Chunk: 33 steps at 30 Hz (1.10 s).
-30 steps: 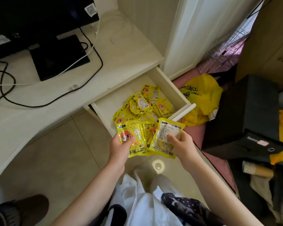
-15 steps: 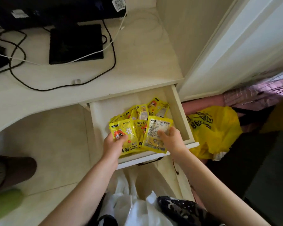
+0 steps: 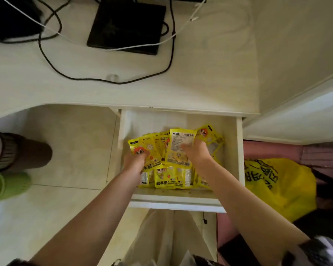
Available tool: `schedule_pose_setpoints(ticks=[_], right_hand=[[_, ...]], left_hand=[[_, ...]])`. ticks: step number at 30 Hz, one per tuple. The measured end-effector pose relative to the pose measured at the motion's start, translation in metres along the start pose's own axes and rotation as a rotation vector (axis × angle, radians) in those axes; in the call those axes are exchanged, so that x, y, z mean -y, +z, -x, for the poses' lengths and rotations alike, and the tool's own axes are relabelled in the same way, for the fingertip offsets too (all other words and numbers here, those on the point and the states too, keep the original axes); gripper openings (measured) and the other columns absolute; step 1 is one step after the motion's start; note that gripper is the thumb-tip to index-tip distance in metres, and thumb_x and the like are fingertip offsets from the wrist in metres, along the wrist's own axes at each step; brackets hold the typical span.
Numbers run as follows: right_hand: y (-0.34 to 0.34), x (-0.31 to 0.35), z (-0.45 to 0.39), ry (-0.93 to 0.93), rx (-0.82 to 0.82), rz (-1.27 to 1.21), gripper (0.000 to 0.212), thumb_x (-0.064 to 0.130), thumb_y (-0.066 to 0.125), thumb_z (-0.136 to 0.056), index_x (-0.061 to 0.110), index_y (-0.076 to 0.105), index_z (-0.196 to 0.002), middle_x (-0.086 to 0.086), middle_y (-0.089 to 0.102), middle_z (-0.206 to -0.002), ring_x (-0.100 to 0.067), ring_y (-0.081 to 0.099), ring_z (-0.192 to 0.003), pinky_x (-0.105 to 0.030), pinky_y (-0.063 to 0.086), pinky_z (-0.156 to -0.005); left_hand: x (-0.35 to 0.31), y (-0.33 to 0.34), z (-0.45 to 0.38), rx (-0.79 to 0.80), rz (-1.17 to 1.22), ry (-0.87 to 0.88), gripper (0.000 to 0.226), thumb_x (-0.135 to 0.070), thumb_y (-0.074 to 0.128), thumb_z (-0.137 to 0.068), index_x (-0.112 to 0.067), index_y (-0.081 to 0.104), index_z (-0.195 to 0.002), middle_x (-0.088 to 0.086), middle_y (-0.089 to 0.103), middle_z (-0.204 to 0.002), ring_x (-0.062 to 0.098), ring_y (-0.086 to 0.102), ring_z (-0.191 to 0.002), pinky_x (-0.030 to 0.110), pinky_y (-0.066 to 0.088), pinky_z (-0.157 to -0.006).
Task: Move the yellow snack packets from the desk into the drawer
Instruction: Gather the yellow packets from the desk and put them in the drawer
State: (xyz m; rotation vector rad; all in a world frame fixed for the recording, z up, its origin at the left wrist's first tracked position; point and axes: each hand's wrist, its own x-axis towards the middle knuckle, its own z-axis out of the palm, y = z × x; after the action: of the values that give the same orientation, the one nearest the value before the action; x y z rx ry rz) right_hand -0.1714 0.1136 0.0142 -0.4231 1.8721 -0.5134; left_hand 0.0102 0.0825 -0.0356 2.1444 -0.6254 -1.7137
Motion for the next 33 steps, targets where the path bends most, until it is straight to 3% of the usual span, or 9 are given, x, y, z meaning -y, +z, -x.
schedule_pose_setpoints(ticks=[6,10,14,18,20,22,25,30,33], right_hand=[[0.027,0.018,-0.056,-0.004,0.000,0.016,0.035,0.014,0.053,-0.093,0.007,0.054,-0.127,-0.014,0.064,-0.118,-0.029,0.063,-0.102,-0.037,0.052,-0.080],[0.036,0.024,-0.085,-0.039,-0.022,0.062,0.040,0.013,0.051,-0.092,0.007,0.051,-0.131,-0.015,0.062,-0.121,-0.028,0.061,-0.099,-0.032,0.048,-0.073],[0.029,0.020,-0.095,-0.070,-0.112,0.228,0.037,0.005,0.047,-0.091,0.001,0.053,-0.127,-0.016,0.062,-0.111,-0.032,0.059,-0.099,-0.029,0.042,-0.069],[0.013,0.009,-0.083,-0.043,-0.157,0.288,0.046,-0.001,0.042,-0.088,0.002,0.047,-0.134,-0.013,0.057,-0.110,-0.035,0.056,-0.110,-0.035,0.049,-0.075],[0.006,0.002,-0.075,-0.051,-0.149,0.288,0.034,0.000,0.042,-0.085,0.011,0.059,-0.112,-0.010,0.059,-0.098,-0.036,0.058,-0.097,-0.031,0.044,-0.063],[-0.002,-0.005,-0.067,-0.049,-0.141,0.298,0.021,0.000,0.041,-0.080,0.016,0.054,-0.085,-0.008,0.056,-0.080,-0.031,0.055,-0.081,-0.026,0.038,-0.056],[-0.011,-0.010,-0.049,-0.036,-0.112,0.311,0.027,-0.001,0.038,-0.077,0.010,0.057,-0.093,-0.009,0.057,-0.077,-0.027,0.050,-0.068,-0.024,0.033,-0.050],[-0.015,-0.013,-0.015,-0.123,-0.072,0.410,0.020,0.005,0.038,-0.084,0.022,0.047,-0.090,-0.006,0.053,-0.083,-0.018,0.044,-0.057,-0.021,0.028,-0.043],[-0.014,-0.017,0.010,-0.202,-0.035,0.434,0.029,0.012,0.039,-0.092,0.019,0.054,-0.116,-0.011,0.062,-0.100,-0.013,0.049,-0.056,-0.021,0.032,-0.044]], left_hand=[[-0.029,0.012,-0.044,-0.012,-0.035,0.023,0.010,-0.011,0.068,-0.078,-0.018,0.066,-0.085,0.015,0.072,-0.095,0.033,0.068,-0.087,0.053,0.055,-0.083],[-0.037,0.022,-0.072,-0.003,-0.060,0.024,0.030,-0.016,0.070,-0.077,-0.015,0.064,-0.106,0.013,0.070,-0.100,0.035,0.067,-0.091,0.056,0.054,-0.084],[-0.044,0.026,-0.072,-0.020,-0.169,0.118,0.023,-0.016,0.061,-0.089,-0.008,0.060,-0.110,0.006,0.063,-0.084,0.019,0.059,-0.072,0.030,0.051,-0.065],[-0.036,0.019,-0.058,-0.029,-0.295,0.161,0.014,-0.012,0.056,-0.092,-0.021,0.052,-0.103,-0.006,0.046,-0.069,0.007,0.041,-0.057,0.022,0.034,-0.051],[-0.032,0.012,-0.051,-0.048,-0.340,0.169,0.015,-0.011,0.054,-0.091,-0.024,0.046,-0.088,-0.008,0.043,-0.069,0.005,0.039,-0.057,0.021,0.032,-0.051],[-0.028,0.006,-0.043,-0.064,-0.387,0.194,0.007,-0.010,0.054,-0.089,-0.016,0.053,-0.093,-0.007,0.046,-0.072,0.006,0.043,-0.058,0.023,0.035,-0.051],[-0.022,0.000,-0.024,-0.063,-0.415,0.262,0.032,-0.010,0.055,-0.088,-0.004,0.055,-0.120,0.001,0.055,-0.094,0.010,0.052,-0.068,0.027,0.043,-0.059],[-0.014,-0.013,0.017,-0.064,-0.405,0.316,0.032,-0.013,0.054,-0.092,-0.009,0.054,-0.124,0.005,0.059,-0.111,0.018,0.054,-0.090,0.031,0.042,-0.077],[-0.004,-0.024,0.041,-0.085,-0.391,0.335,0.033,-0.016,0.053,-0.093,-0.013,0.055,-0.125,0.007,0.061,-0.118,0.018,0.057,-0.089,0.029,0.041,-0.075]])
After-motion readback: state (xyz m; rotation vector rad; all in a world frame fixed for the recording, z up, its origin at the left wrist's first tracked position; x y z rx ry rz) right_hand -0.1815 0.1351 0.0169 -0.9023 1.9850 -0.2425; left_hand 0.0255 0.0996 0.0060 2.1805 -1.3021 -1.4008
